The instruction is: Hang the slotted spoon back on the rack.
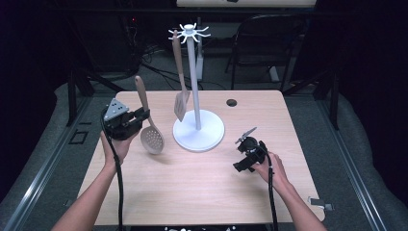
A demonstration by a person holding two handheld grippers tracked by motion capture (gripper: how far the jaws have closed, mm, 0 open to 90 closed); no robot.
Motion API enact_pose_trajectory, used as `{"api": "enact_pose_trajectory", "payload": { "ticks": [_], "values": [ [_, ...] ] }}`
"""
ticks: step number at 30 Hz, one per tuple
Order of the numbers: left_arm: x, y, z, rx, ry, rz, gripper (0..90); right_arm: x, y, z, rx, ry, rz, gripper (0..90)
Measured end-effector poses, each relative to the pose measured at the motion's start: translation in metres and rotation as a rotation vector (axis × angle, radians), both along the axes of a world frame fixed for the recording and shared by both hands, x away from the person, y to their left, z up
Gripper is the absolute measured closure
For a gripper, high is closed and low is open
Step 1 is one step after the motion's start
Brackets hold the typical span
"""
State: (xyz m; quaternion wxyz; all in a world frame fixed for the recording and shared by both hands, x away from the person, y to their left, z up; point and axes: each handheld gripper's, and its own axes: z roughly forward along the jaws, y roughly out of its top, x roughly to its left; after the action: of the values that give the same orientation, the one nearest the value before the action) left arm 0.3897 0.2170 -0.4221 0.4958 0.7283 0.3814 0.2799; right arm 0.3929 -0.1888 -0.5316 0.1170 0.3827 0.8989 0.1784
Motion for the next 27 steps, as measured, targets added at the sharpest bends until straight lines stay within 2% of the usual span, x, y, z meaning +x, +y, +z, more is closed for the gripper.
{"api": "enact_pose_trajectory", "payload": {
  "ticks": [1,5,15,21,27],
  "values": [
    [0.0,-0.002,0.001,0.004,0.002,-0.006,76.1,0.0,-0.001,0.001,-0.01,-0.003,-0.001,11.6],
    [0.002,-0.01,0.007,0.002,-0.009,-0.026,76.0,0.001,-0.002,0.0,-0.006,0.001,-0.001,11.5],
    [0.008,-0.026,0.014,0.023,-0.007,-0.064,76.0,0.0,-0.001,0.0,-0.001,-0.004,-0.001,11.6],
    [0.012,-0.036,0.021,0.027,-0.01,-0.091,76.0,0.0,-0.002,-0.001,0.016,-0.003,-0.006,11.6],
    [0.016,-0.046,0.025,0.038,-0.01,-0.11,76.0,0.0,-0.002,0.0,0.006,-0.002,-0.004,11.5]
  ]
}}
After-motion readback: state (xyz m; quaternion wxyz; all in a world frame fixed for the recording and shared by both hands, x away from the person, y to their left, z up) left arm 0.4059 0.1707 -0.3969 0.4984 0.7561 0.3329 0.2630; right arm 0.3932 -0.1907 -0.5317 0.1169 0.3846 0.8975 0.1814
